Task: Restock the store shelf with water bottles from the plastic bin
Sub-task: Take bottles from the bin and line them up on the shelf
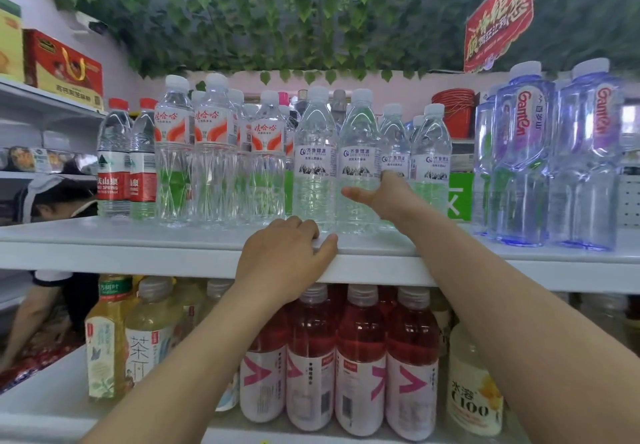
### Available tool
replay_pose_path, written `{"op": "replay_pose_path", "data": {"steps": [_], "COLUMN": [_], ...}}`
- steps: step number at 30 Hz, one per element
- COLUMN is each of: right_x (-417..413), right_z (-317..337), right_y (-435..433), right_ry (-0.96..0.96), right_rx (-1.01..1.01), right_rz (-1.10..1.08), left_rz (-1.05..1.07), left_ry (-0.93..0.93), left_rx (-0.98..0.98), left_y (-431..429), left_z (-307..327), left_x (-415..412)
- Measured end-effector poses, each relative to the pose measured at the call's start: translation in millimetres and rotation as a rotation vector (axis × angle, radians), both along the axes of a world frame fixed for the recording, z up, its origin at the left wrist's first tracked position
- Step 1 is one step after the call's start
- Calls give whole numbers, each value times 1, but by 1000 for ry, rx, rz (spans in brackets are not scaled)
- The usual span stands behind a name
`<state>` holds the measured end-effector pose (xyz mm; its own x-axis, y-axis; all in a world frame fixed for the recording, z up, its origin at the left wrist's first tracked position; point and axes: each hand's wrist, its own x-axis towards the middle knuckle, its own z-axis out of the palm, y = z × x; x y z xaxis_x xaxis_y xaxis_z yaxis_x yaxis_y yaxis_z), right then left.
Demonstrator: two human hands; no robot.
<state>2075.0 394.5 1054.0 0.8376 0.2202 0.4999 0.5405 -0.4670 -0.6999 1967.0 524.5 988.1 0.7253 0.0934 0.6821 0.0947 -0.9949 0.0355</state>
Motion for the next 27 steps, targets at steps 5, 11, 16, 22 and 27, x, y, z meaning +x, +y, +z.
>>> {"op": "replay_pose_path", "data": {"steps": [5, 11, 16, 22, 27], "right_x": [-3, -17, -33, -92, -168], "right_z": [1, 1, -8, -20, -34], "right_y": [-1, -4, -11, -27, -40], "right_ry": [-1, -9, 22, -43, -118], "right_rx": [-94, -218, -324, -374, -506], "right_rz": [-28, -49, -80, -117, -106], "left_rz": [1, 7, -36, -94, -28], "left_ry": [4, 11, 11, 57, 175], "left_rx": [-9, -12, -76, -206, -174], "left_y": [1, 1, -1, 9, 27], "left_z": [0, 1, 2, 4, 4], "left_x": [1, 0, -8, -64, -137]}}
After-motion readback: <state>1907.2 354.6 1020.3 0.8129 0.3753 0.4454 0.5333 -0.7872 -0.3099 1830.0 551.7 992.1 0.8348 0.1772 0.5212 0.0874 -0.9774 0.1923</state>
